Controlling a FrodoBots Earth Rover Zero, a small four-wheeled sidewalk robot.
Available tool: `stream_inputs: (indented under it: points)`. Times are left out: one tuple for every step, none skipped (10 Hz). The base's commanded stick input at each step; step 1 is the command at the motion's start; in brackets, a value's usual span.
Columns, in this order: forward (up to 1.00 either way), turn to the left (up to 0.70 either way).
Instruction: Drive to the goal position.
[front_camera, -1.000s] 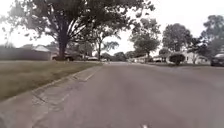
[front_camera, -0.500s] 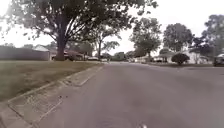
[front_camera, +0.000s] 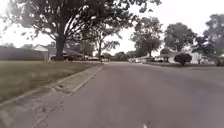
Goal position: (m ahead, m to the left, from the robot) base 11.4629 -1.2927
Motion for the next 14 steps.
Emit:
stream_inputs:
  points:
    - [1.00,0.00]
    - [1.00,0.00]
    - [1.00,0.00]
    - [1.00,0.00]
    - [1.00,0.00]
    - [1.00,0.00]
    - [1.00,0.00]
    - [1.00,0.00]
    - [1.00,0.00]
    - [1.00,0.00]
    - [1.00,0.00]
    - [1.00,0.00]
    - [1.00,0.00]
    - [1.00,0.00]
